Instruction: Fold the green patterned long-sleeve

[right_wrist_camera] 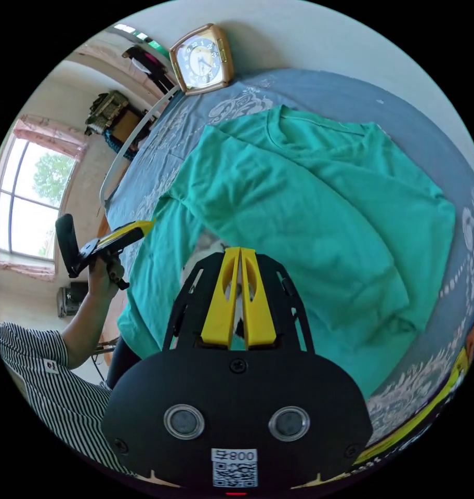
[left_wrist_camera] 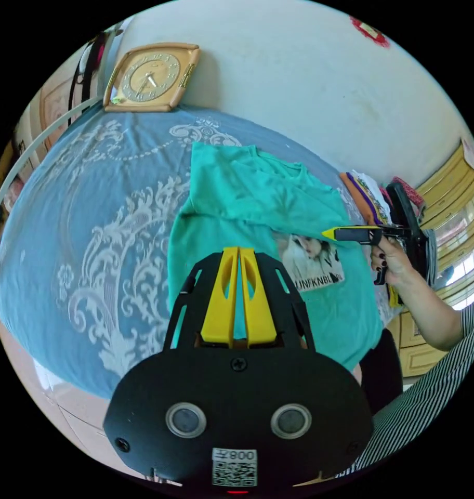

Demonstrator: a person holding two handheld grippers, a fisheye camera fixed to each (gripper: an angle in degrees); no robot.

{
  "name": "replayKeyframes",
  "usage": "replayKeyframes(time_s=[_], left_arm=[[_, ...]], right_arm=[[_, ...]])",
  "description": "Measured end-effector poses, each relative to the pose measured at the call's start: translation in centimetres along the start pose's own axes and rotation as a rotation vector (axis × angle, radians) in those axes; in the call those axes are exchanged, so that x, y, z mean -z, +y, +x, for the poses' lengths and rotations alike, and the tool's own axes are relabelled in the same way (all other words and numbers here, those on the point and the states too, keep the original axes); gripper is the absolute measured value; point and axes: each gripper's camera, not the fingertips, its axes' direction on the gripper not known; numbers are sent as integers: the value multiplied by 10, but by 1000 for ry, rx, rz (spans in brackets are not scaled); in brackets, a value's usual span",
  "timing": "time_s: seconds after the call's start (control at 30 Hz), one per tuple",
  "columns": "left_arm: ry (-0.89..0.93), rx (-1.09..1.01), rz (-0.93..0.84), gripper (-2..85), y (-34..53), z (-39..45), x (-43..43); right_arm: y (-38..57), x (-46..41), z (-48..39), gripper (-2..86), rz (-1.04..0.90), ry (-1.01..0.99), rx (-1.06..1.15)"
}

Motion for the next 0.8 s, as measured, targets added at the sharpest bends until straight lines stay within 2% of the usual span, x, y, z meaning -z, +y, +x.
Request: replayKeyframes(time_s=[0.23, 0.47, 0.63, 0.8], left_arm=[[148, 102, -90, 2, 83, -13, 8], [330, 162, -89, 2, 137, -13, 5], [387, 194, -79, 3, 170, -15, -4], [352, 207, -99, 7, 199, -24, -16]], right_arm=[[188, 15, 56, 1, -42, 27, -173], [350, 13, 87, 1, -18, -8, -308], [451, 0, 110, 1, 29, -38, -384], [519, -17, 131, 1, 73, -67, -435]])
